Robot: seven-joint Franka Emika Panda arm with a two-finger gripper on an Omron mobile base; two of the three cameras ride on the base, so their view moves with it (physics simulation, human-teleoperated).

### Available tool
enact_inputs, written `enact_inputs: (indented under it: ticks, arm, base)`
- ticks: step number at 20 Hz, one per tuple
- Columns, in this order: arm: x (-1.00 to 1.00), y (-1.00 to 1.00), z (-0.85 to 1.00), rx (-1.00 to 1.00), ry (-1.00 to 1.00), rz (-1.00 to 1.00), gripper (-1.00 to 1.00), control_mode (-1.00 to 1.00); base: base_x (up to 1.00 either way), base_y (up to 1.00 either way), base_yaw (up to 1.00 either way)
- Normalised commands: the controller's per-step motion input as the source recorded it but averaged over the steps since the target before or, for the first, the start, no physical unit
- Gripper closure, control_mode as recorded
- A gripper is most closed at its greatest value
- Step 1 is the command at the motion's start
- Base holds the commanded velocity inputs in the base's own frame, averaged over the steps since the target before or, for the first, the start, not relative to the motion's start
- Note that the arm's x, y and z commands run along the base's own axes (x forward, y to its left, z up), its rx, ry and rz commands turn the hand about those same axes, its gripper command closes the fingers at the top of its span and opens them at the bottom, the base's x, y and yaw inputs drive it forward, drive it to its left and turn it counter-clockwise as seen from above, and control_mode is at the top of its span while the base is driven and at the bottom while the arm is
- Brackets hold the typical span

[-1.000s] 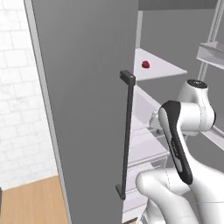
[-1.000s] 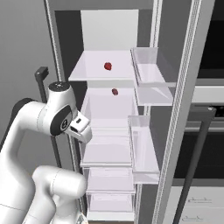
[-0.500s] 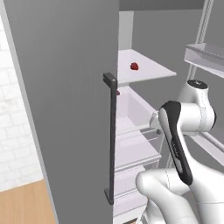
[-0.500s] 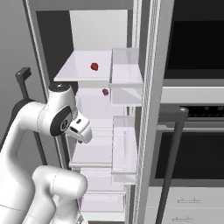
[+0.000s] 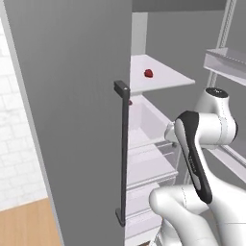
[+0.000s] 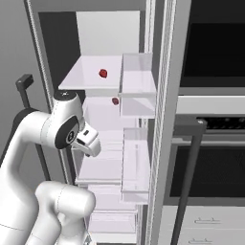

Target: Take the strawberry from the fridge and place it on top of the pancake, located on the dining counter.

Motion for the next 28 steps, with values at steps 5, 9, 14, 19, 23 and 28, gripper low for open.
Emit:
enact_inputs:
  ticks: [5, 9, 14, 19, 23, 28]
  arm:
    - [0.00, 0.00, 0.00, 0.00, 0.00, 0.00, -1.00, 1.00]
    - [0.00, 0.00, 0.00, 0.00, 0.00, 0.00, -1.00, 1.00]
    - [0.00, 0.00, 0.00, 0.00, 0.00, 0.00, -1.00, 1.00]
    - [0.05, 0.00, 0.07, 0.00, 0.03, 0.00, -1.00, -1.00]
    - [0.01, -0.02, 0.56, 0.00, 0.02, 0.01, -1.00, -1.00]
    - [0.20, -0.03, 0.65, -0.08, -0.03, 0.13, -1.00, -1.00]
  base:
    - [0.36, 0.00, 0.02]
    - [0.38, 0.00, 0.02]
    - [0.37, 0.00, 0.02]
    - [0.15, 0.00, 0.01]
    - [0.00, 0.00, 0.00]
    - [0.00, 0.00, 0.00]
